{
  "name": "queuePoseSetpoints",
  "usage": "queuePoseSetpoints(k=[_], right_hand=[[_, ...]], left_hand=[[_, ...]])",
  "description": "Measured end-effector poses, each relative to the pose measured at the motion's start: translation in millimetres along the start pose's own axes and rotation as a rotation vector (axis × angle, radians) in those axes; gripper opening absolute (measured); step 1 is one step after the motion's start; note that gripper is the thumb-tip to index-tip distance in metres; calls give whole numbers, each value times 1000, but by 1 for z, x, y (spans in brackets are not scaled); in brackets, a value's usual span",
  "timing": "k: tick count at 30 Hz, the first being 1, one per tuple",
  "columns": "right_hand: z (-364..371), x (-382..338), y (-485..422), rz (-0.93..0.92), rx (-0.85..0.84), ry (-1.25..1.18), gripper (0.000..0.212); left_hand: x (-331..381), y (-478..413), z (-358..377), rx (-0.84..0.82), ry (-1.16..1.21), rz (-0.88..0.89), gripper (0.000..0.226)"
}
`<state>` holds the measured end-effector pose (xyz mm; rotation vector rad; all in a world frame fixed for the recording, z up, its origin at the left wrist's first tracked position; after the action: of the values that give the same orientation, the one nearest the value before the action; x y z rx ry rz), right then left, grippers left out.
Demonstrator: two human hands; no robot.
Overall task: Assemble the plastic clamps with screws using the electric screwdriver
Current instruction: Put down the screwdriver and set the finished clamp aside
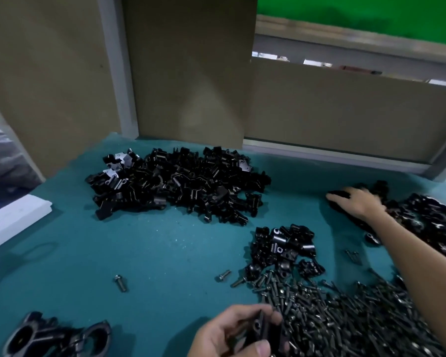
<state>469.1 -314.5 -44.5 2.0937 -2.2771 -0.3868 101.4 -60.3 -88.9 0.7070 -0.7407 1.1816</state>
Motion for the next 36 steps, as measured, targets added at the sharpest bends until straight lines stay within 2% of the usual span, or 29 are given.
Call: queuePoseSetpoints(k=[3,7,9,11,18,21,25,28,30,33,36], right_hand=[[18,-39,42,-162,-6,46,72],[35,-72,118,-407,-50,23,60],[31,-74,150,-466,-49,-42,56],[19,-64,175,-443,-25,-111,55],[-15,-33,203,-348,204,-361,26],[-5,-43,203,-374,152,-377,23],[23,-72,193,-349,-49,-366,55],[36,-90,181,-339,-142,-238,42],[34,-94,173,-345,-103,-202,25],[31,-93,169,-388,-76,-382,18],[22,-79,172,-401,-32,-601,26]], left_hand=[[0,5,8,-58,71,2,38],[4,5,10,-12,146,27,33],[10,5,10,13,133,74,33],[14,9,13,30,127,90,31],[20,20,13,59,158,123,37],[23,27,11,69,157,148,40],[25,30,10,87,156,163,39],[24,31,10,98,148,163,34],[24,32,9,96,151,168,33],[27,33,7,80,168,183,39],[29,30,7,76,196,185,38]])
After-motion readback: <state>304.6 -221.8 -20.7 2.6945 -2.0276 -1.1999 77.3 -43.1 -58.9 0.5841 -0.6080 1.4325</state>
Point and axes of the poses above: each hand's wrist, its own y-axis away from the middle knuckle, its own z-axis out of the palm, x = y × z, the point moved 9 cm from there along -y, towards the middle knuckle, and after that the axes turned 6 degrees about -x, right-handed, at the moved point
